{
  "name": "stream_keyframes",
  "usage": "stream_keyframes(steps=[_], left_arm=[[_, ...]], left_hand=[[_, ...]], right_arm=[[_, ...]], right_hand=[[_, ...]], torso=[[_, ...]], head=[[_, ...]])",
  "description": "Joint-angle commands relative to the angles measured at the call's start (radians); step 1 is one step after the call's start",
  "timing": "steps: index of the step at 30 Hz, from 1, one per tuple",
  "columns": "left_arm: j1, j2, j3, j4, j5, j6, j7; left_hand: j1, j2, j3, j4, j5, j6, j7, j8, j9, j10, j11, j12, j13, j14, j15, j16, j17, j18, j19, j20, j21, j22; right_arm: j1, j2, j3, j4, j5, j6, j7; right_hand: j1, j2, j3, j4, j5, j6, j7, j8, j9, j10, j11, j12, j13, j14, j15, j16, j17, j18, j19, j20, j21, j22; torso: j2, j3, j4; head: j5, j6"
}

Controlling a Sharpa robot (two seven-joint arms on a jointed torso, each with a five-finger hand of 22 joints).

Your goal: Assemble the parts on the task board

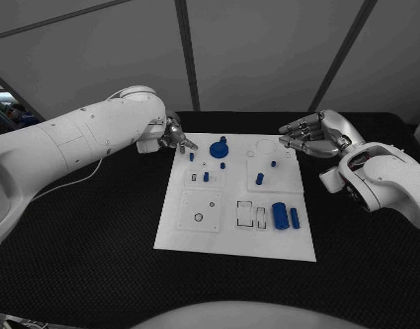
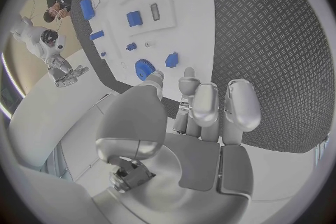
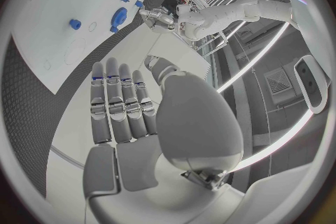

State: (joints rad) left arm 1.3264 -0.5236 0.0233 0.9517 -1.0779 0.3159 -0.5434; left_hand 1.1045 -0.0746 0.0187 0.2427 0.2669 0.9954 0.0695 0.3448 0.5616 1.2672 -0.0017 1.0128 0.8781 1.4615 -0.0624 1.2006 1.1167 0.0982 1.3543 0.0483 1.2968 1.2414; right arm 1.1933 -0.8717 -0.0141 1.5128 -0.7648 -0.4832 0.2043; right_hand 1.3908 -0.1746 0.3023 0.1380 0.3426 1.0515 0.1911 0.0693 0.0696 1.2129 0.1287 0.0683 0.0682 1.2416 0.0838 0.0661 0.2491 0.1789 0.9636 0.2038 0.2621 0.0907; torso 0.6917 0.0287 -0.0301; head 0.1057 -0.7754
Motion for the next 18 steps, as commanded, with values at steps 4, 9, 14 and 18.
stream_keyframes(steps=[4, 9, 14, 18], left_arm=[[0.001, -0.002, 0.000, 0.014, 0.004, 0.026, 0.006], [0.001, -0.002, 0.000, 0.020, 0.005, 0.033, 0.007], [0.001, -0.003, 0.000, 0.024, 0.005, 0.036, 0.008], [0.001, -0.003, 0.000, 0.027, 0.005, 0.037, 0.008]], left_hand=[[0.019, 0.008, -0.012, -0.003, 0.003, 0.015, -0.002, 0.002, -0.008, 0.008, -0.004, 0.007, 0.002, 0.012, -0.003, 0.007, 0.002, -0.013, 0.010, 0.000, 0.007, 0.004], [0.033, 0.013, -0.016, -0.007, 0.004, 0.021, -0.003, 0.002, -0.015, 0.011, -0.006, 0.009, 0.002, 0.013, -0.004, 0.007, 0.002, -0.013, 0.012, -0.002, 0.008, 0.007], [0.047, 0.018, -0.019, -0.012, 0.004, 0.026, -0.005, 0.003, -0.022, 0.014, -0.007, 0.012, 0.005, 0.013, -0.006, 0.007, 0.002, -0.013, 0.012, -0.003, 0.009, 0.008], [0.057, 0.022, -0.021, -0.015, 0.005, 0.028, -0.005, 0.003, -0.027, 0.015, -0.008, 0.012, 0.004, 0.013, -0.006, 0.007, 0.001, -0.013, 0.013, -0.004, 0.009, 0.009]], right_arm=[[0.001, 0.002, 0.001, -0.001, 0.002, 0.007, 0.003], [0.001, 0.004, 0.001, -0.002, 0.002, 0.007, 0.003], [0.001, 0.005, 0.001, -0.003, 0.002, 0.008, 0.003], [0.001, 0.006, 0.001, -0.003, 0.002, 0.009, 0.003]], right_hand=[[-0.012, -0.001, 0.003, 0.000, 0.007, -0.006, 0.001, -0.004, -0.001, -0.005, -0.001, -0.003, -0.001, -0.006, 0.000, -0.003, -0.002, 0.004, 0.000, 0.008, -0.004, -0.001], [-0.012, -0.001, 0.003, 0.000, 0.007, -0.006, 0.001, -0.004, -0.001, -0.005, -0.001, -0.003, -0.001, -0.006, 0.000, -0.003, -0.002, 0.004, 0.000, 0.008, -0.004, -0.001], [-0.012, -0.001, 0.003, 0.000, 0.007, -0.006, 0.001, -0.004, -0.001, -0.005, -0.001, -0.003, -0.001, -0.006, 0.000, -0.003, -0.002, 0.004, 0.000, 0.008, -0.004, -0.001], [-0.012, -0.001, 0.003, 0.000, 0.007, -0.006, 0.001, -0.004, -0.001, -0.005, -0.001, -0.003, -0.001, -0.006, 0.000, -0.003, -0.002, 0.004, 0.000, 0.008, -0.004, -0.001]], torso=[[0.000, 0.0000, 0.0001], [0.000, 0.0002, 0.0001], [0.000, -0.0003, -0.0004], [0.000, 0.0001, -0.0001]], head=[[0.000, -0.001], [0.001, 0.000], [0.000, -0.001], [-0.001, -0.002]])
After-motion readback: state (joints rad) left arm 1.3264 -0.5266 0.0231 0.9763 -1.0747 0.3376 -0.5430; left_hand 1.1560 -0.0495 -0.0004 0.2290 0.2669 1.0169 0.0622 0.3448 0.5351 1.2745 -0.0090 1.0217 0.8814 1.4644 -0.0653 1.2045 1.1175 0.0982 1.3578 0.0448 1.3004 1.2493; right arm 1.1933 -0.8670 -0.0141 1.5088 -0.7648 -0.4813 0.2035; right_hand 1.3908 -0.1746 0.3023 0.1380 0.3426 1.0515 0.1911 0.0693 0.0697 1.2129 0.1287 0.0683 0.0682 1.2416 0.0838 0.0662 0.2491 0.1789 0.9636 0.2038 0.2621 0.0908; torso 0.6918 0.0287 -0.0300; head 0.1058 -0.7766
